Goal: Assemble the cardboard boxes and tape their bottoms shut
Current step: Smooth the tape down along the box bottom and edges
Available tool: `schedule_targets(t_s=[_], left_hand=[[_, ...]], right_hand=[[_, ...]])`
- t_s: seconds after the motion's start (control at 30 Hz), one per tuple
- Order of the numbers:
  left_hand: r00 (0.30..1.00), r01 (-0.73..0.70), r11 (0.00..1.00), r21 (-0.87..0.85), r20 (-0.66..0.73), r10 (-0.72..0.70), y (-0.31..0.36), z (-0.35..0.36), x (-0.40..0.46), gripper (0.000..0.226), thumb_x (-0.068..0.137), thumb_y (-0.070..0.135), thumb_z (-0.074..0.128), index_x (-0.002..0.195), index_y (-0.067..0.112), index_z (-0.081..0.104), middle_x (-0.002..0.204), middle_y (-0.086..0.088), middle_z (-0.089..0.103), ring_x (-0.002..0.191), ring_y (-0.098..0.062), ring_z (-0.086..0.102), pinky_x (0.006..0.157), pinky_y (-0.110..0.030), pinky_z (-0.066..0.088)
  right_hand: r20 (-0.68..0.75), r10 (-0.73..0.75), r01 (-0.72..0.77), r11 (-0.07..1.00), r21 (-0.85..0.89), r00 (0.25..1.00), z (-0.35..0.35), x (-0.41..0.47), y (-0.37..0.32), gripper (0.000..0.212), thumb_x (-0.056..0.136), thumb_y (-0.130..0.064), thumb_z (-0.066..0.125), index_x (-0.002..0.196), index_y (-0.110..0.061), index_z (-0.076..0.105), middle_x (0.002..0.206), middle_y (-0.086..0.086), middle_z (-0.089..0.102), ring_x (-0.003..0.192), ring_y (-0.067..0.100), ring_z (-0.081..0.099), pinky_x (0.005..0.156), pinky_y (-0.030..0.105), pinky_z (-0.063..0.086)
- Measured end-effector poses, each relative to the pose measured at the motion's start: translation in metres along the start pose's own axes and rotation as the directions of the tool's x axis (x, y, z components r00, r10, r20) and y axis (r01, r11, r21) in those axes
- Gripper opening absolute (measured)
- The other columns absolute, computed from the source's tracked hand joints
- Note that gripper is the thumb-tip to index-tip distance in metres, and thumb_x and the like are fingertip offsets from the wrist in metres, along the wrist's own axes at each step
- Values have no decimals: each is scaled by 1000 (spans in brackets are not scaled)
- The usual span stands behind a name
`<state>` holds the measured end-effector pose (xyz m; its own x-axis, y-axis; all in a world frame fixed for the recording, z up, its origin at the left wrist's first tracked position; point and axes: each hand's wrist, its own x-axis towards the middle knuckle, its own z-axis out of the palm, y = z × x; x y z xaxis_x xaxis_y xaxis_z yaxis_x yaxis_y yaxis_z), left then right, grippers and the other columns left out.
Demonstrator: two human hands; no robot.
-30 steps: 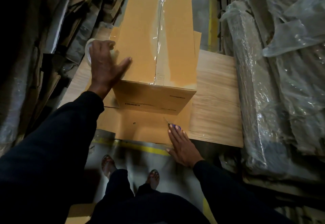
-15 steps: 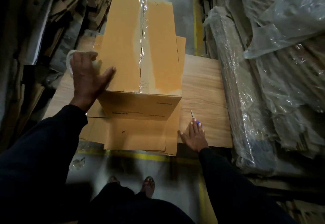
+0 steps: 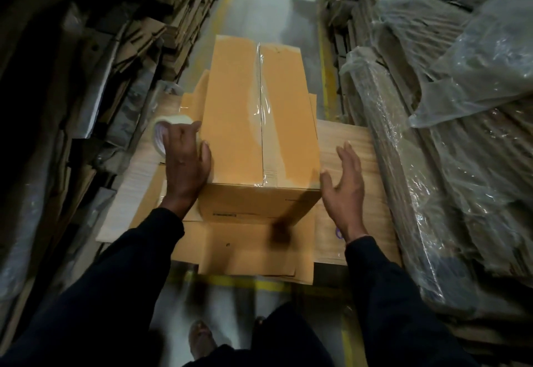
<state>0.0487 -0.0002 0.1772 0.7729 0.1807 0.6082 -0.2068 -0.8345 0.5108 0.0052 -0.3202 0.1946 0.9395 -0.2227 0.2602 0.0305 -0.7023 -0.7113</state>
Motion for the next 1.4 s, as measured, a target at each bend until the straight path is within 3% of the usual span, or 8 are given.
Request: schedule_targets(t_s=[0.2,0.33,0.47,0.67,0.77,0.9,1.2,1.4], left_hand=[[983,-183,976,-120,-22,182,30,-49,-5,35,97,-6,67,132,-4,65,112,-22,60,110,-30,53,110,-19,32],[996,6,909,-417,79,29,71,-75,-22,27,101,2,67,127,8,73,115,-6,68,110,-20,65,94,-31,52],[852,484,482,-730,266,-452,99,-74,-27,20,99,12,71,117,16,79,117,2,78,110,-18,72,90,-32,60],[654,607,179,-775,358,-667,108,-56,-36,22,90,20,75,111,17,80,118,-3,79,115,-21,73,93,-38,61],[602,622,176,-763,322,-731,104,-58,-37,22,88,14,80,110,12,81,114,-2,80,107,-15,74,78,-26,58],[586,663,235,-711,297,-754,96,-61,-42,19,89,9,81,107,11,83,103,0,81,80,2,68,58,-12,48],[532,651,158,-742,298,-793,89,-44,-59,17,89,4,79,105,2,78,99,-15,78,77,-11,71,60,-16,52],[531,641,251,-725,183,-827,66,-46,-62,15,91,7,79,107,7,77,100,-11,78,87,-13,72,67,-14,52]], right_hand=[[282,-210,166,971,174,936,36,3,-54,69,100,-14,69,162,-21,39,171,-7,30,154,1,28,122,20,29],[467,-366,213,912,350,805,39,-4,-89,74,94,-22,79,159,-24,44,161,-11,44,146,-7,37,119,13,33],[463,-492,268,842,468,738,41,-16,-100,52,92,-30,83,138,-22,60,142,-8,53,138,13,50,112,31,46],[581,-515,248,843,478,630,37,-16,-83,16,102,-34,70,110,-20,71,135,-20,55,136,6,45,107,17,38],[670,-476,126,856,502,569,28,-12,-87,9,107,-34,61,105,-28,67,112,-21,62,107,3,61,100,29,43],[648,-456,82,850,521,610,16,1,-100,29,110,-39,55,87,-20,56,79,4,56,71,8,51,63,33,40],[778,-419,258,907,333,468,7,24,-117,23,96,-40,75,87,-22,64,76,-1,66,67,14,61,61,27,44],[728,-291,504,859,-86,621,8,31,-125,52,92,-72,62,78,-22,65,61,-1,67,56,17,66,62,41,59]])
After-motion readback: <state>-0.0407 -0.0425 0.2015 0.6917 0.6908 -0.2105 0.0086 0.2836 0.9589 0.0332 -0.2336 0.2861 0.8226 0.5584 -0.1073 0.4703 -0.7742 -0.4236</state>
